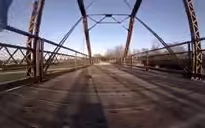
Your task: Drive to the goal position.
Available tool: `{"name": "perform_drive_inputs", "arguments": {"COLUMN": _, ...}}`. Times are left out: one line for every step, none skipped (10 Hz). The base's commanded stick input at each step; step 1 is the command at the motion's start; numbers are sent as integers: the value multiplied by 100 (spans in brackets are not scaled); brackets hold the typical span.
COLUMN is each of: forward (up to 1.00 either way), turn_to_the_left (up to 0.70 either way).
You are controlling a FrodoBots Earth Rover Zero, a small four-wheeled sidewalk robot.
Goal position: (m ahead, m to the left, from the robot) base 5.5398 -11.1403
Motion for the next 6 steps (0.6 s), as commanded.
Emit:
{"name": "perform_drive_inputs", "arguments": {"forward": 70, "turn_to_the_left": 0}}
{"name": "perform_drive_inputs", "arguments": {"forward": 70, "turn_to_the_left": 0}}
{"name": "perform_drive_inputs", "arguments": {"forward": 70, "turn_to_the_left": 0}}
{"name": "perform_drive_inputs", "arguments": {"forward": 70, "turn_to_the_left": 0}}
{"name": "perform_drive_inputs", "arguments": {"forward": 70, "turn_to_the_left": 0}}
{"name": "perform_drive_inputs", "arguments": {"forward": 70, "turn_to_the_left": 0}}
